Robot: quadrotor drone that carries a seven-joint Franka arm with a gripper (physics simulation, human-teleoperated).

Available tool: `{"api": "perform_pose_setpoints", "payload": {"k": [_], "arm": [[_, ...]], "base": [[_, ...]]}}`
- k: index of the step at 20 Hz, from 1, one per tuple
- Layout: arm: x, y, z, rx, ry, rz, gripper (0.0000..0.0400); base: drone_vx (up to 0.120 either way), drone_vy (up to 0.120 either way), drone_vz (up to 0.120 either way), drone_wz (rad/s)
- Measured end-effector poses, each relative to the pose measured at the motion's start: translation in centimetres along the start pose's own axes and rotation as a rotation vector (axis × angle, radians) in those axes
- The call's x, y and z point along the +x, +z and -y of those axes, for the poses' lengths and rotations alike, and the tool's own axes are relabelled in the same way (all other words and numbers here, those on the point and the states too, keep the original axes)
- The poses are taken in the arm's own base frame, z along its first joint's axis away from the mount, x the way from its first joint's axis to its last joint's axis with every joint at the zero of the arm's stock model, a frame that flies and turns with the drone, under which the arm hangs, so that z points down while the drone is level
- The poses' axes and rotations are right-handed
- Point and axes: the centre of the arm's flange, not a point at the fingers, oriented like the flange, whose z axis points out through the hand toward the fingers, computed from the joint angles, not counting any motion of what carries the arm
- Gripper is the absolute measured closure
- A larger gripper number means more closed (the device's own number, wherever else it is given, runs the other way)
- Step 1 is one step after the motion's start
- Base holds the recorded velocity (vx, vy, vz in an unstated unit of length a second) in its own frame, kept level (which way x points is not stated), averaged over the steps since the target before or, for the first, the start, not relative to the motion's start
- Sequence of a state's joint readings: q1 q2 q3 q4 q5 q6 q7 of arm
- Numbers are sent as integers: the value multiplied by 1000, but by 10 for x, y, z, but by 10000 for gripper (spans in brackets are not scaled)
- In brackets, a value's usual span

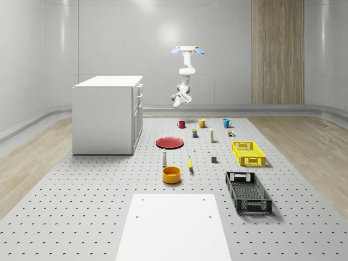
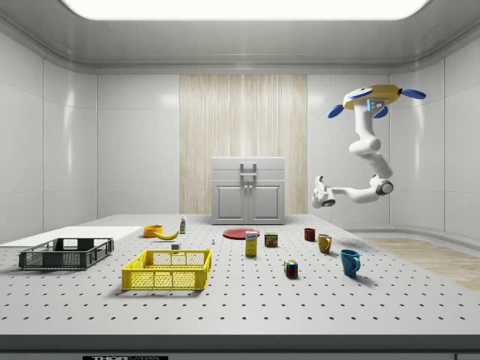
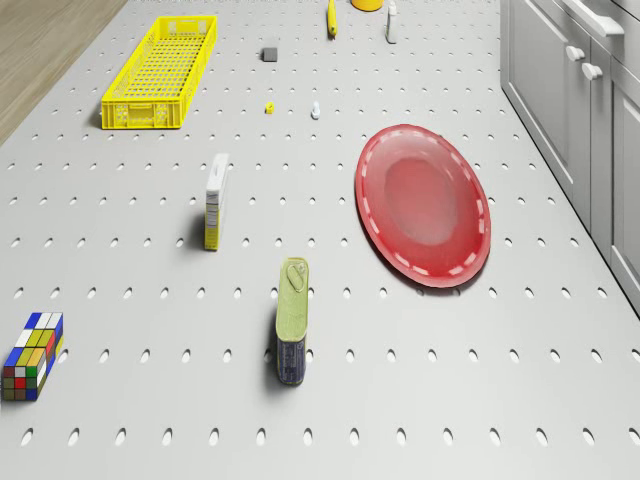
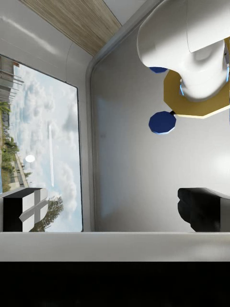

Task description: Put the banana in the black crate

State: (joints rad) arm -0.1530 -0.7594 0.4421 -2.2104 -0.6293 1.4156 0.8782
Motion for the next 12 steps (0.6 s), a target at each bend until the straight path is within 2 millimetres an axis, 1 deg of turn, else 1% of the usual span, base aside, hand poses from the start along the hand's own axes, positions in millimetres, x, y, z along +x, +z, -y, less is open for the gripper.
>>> {"api": "perform_pose_setpoints", "payload": {"k": [2,3,5,6,9,12], "arm": [[-21,5,21,-212,-7,-212,0],[-32,11,31,-330,-10,-330,0],[-52,32,50,-576,-18,-574,0],[-59,45,58,-697,-21,-694,0],[-71,86,68,-1012,-31,-1008,0],[-71,117,67,-1233,-40,-1228,0]], "base": [[120,0,0,0],[120,0,0,0],[120,0,0,0],[120,0,-80,0],[120,0,-120,0],[120,0,-120,0]]}}
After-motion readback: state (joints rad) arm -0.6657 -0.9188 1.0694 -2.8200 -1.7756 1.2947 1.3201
